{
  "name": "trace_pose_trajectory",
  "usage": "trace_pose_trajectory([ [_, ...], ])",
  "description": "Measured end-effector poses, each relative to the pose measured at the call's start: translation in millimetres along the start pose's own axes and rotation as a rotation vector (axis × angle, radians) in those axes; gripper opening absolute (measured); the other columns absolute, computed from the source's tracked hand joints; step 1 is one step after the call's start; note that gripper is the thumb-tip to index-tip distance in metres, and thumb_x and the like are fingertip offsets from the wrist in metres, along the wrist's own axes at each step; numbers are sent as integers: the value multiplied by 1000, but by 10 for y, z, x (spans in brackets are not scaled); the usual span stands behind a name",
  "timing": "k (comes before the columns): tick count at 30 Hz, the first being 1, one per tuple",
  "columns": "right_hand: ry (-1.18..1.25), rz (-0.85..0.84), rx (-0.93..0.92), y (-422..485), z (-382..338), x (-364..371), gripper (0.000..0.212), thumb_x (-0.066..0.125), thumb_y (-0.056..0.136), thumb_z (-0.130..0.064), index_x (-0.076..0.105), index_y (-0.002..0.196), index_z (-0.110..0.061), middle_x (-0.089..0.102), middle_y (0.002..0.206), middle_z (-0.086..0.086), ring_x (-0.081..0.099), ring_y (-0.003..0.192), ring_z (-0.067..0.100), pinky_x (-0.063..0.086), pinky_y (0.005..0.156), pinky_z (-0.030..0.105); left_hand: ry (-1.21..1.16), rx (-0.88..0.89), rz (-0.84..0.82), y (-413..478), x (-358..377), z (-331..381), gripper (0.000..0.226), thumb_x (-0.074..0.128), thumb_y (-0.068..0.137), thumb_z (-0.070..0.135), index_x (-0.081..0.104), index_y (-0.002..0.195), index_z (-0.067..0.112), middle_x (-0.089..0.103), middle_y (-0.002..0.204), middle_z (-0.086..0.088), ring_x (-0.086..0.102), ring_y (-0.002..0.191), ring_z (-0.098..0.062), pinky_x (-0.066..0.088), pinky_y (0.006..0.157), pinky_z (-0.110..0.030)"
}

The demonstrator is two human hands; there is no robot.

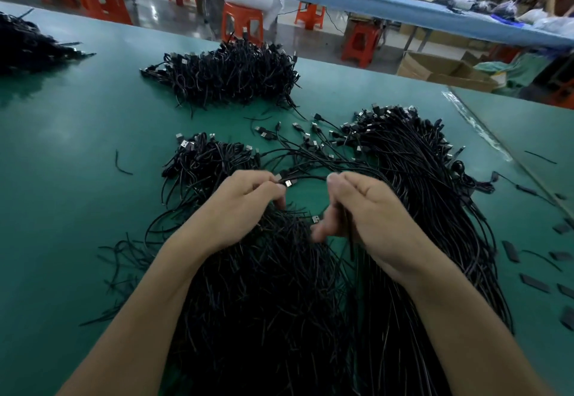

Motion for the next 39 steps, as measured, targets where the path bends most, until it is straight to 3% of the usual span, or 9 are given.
trace_pose_trajectory([
  [3, 92, 158, -90, 58, -49, -43, 31, 54, 97, -38, 62, 69, -27, 40, 47, -10, 39, 40, 7, 45, 45, 22, -305, -63, -272, -145, 65, 55, 54, 39, 98, 44, 62, 56, 20, 27, 54, 0, 24, 47, -15, 22, 48, -27],
  [6, -67, 213, -201, 101, -106, 25, 30, 55, 90, -49, 68, 72, -29, 35, 49, -10, 27, 42, 7, 25, 39, 21, -735, 19, -444, -254, 122, 241, 53, 42, 97, 47, 56, 53, 22, 25, 51, 2, 17, 45, -13, 18, 41, -21],
  [12, -476, -96, -108, 10, -27, 318, 41, 49, 102, -41, 60, 62, -44, 38, 51, -10, 33, 48, 12, 28, 45, 32, -1267, 96, -55, -155, 85, 340, 46, 38, 101, 39, 76, 85, 20, 30, 55, 11, 24, 49, -3, 28, 38, -13],
  [16, -561, -262, -165, -151, -111, 332, 42, 50, 103, -31, 45, 63, -18, 36, 51, -11, 32, 46, 6, 28, 44, 22, -1008, 166, 275, -88, 27, 149, 39, 36, 107, 29, 72, 105, 15, 46, 64, 9, 40, 56, -4, 39, 49, -17],
  [18, -554, -261, -213, -191, -202, 296, 34, 51, 101, -31, 58, 71, -18, 44, 53, -9, 37, 47, 6, 31, 45, 22, -741, 210, 361, -101, 17, 112, 37, 35, 108, 24, 70, 105, 15, 60, 72, 7, 55, 65, -7, 49, 60, -21],
  [23, -528, -57, -363, -154, -404, 125, 20, 58, 99, -24, 71, 85, -27, 64, 69, -16, 58, 60, 2, 43, 54, 18, -229, 224, 154, -169, 154, 224, 36, 40, 105, 25, 68, 88, 10, 70, 70, 2, 67, 60, -9, 51, 55, -17],
  [27, -423, 27, -432, -78, -415, 42, 9, 69, 92, -23, 74, 84, -22, 72, 75, -9, 69, 76, 14, 56, 71, 29, -392, 26, -67, -238, 273, 286, 58, 35, 102, 47, 61, 57, 21, 43, 39, 5, 35, 32, -8, 31, 37, -15],
  [32, -227, 143, -376, -44, -261, 28, 19, 68, 83, -40, 73, 78, -22, 61, 60, 3, 50, 51, 13, 41, 47, 27, -781, -34, -289, -270, 249, 347, 60, 37, 101, 52, 49, 51, 21, 31, 38, 10, 24, 31, -4, 22, 34, -15],
  [39, -408, -75, -154, -146, -95, 244, 37, 51, 100, -40, 59, 65, -37, 45, 53, -7, 39, 49, 13, 35, 48, 39, -1285, 71, -131, -197, 260, 373, 49, 41, 96, 40, 80, 88, 10, 71, 73, 0, 68, 60, -7, 54, 52, -16],
])
Point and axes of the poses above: each hand's wrist, its own y-axis towards the middle knuckle, its own x-axis out of the palm, z = x × y, the point moved 3 cm from there along y, towards the middle knuckle
